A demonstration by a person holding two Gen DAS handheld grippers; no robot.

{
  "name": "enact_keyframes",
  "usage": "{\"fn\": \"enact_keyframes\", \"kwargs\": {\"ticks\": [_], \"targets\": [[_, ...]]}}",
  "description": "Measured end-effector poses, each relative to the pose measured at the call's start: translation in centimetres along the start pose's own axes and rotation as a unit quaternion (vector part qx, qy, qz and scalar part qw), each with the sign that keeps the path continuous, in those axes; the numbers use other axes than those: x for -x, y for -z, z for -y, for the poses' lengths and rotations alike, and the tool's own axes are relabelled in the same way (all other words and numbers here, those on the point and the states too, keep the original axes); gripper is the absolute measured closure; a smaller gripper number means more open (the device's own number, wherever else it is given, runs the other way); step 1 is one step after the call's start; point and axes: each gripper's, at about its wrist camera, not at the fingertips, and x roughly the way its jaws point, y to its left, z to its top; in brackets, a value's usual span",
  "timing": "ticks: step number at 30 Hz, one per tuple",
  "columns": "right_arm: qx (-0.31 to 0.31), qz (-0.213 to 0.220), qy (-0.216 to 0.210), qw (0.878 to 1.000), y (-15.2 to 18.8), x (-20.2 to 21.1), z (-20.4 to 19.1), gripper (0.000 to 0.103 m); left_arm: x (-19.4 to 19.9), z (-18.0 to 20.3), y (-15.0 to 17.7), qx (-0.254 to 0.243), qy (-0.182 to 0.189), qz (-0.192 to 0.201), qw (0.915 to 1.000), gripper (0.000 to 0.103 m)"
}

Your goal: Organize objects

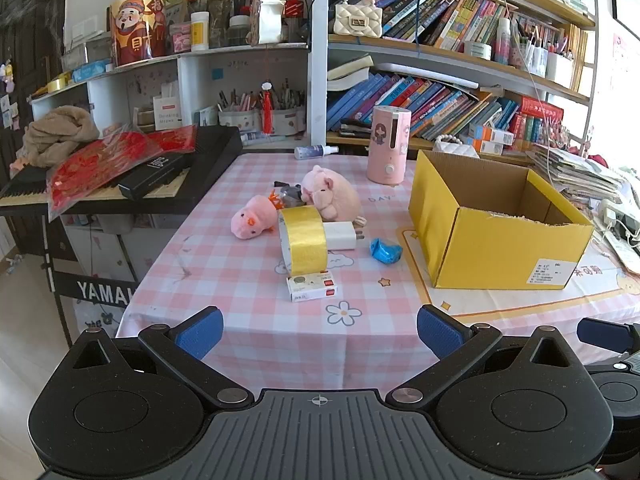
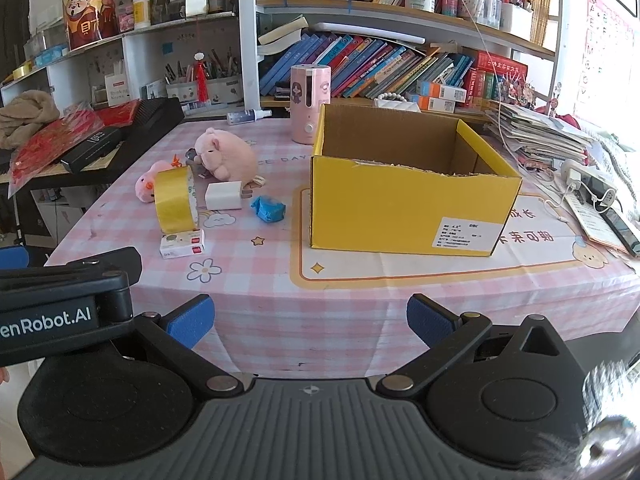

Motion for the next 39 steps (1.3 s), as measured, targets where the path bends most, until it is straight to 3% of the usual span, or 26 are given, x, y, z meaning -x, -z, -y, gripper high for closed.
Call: {"fn": "enact_keyframes", "kwargs": {"ticks": [39], "targets": [[0.002, -0.004, 0.001, 1.0, 0.27, 0.22, 0.09, 0.0, 0.19, 0.42, -0.04, -0.009, -0.004, -0.007, 0.9999, 0.0]]}}
